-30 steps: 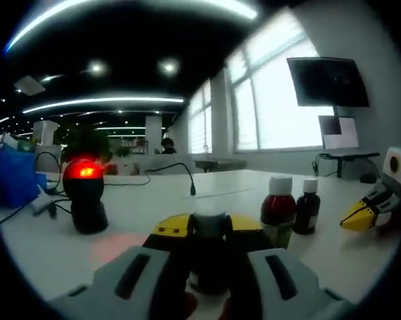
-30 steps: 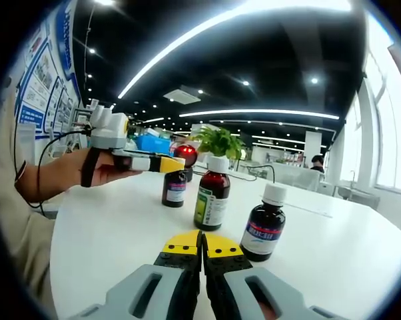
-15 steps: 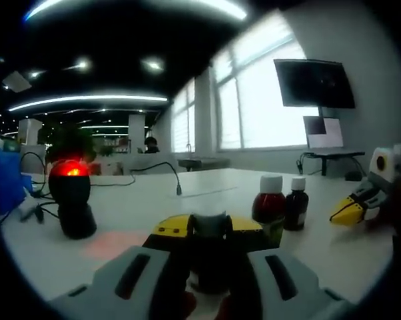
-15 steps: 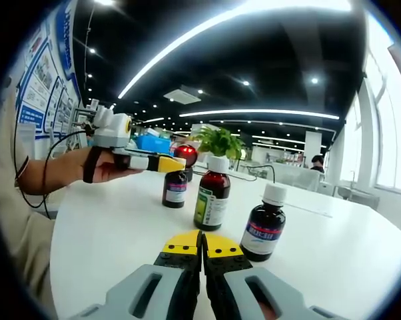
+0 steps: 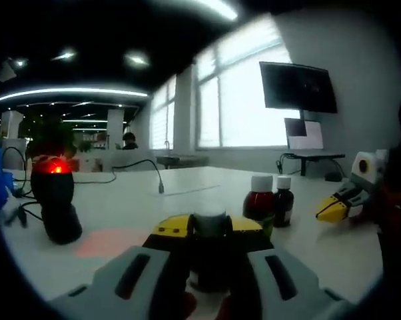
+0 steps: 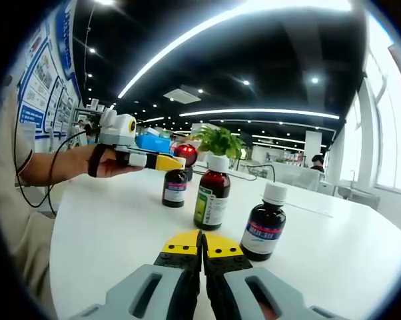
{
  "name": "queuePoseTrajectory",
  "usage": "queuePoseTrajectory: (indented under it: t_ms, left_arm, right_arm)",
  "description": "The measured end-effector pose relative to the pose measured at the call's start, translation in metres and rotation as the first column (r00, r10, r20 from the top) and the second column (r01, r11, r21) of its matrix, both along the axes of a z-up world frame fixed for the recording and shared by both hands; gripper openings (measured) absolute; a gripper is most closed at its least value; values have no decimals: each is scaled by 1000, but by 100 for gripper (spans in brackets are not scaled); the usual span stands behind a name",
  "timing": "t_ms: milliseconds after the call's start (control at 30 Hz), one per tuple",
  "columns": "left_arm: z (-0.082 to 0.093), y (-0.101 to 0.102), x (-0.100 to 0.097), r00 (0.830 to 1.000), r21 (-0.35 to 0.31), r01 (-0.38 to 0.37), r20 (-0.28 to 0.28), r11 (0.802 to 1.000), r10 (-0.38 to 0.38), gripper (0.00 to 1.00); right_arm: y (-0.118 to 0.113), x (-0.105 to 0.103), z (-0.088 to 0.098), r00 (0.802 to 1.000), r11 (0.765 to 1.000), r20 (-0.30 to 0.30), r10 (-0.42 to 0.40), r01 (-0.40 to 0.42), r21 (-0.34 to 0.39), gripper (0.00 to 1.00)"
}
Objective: Rotate the medicine bottle to make it face forward pick up the medicine bottle inspect the drug traceability code place the medicine on the table
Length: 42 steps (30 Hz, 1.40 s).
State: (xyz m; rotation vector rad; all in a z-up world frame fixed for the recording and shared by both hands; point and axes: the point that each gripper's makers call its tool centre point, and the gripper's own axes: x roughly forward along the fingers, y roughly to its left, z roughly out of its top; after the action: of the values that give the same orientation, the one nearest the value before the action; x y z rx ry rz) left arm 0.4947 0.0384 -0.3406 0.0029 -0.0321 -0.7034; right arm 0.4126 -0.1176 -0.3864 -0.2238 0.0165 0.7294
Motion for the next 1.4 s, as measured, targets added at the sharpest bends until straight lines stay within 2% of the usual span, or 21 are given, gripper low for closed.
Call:
queuePoseTrajectory:
  t_ms: [400, 800, 1000, 1067, 1233, 1333, 1400]
  left_arm:
    - [-1, -2, -1, 992, -14, 119, -32, 993, -119, 11]
    - [-3, -6, -3, 975, -48, 210, -63, 977, -213, 11]
    - [-5, -9, -6, 980, -13, 194, -48, 981, -194, 14]
    - [-3, -11, -7, 980, -23, 193, -38, 981, -194, 23]
    - [4, -12, -8, 985, -48, 167, -33, 985, -168, 23]
    - [10, -16, -14, 990, -94, 133, -39, 987, -137, 23]
    - [13, -13, -12, 993, -92, 106, -33, 990, -109, 23]
  right_arm:
    - [-1, 1, 0, 1000, 1000, -1, 0, 0, 0, 0]
    - [-1, 2, 0, 1000, 1000, 1, -1, 1, -1, 0]
    - [-1, 2, 0, 1000, 1000, 2, 0, 0, -2, 0]
    - [-1, 2, 0, 1000, 1000, 3, -1, 1, -1, 0]
    - [-1, 2, 0, 1000, 1000, 3, -1, 1, -2, 0]
    - [-1, 1, 0, 1000, 1000, 3, -2, 2, -2, 0]
    - [-1, 1, 0, 1000, 1000, 3, -2, 2, -1, 0]
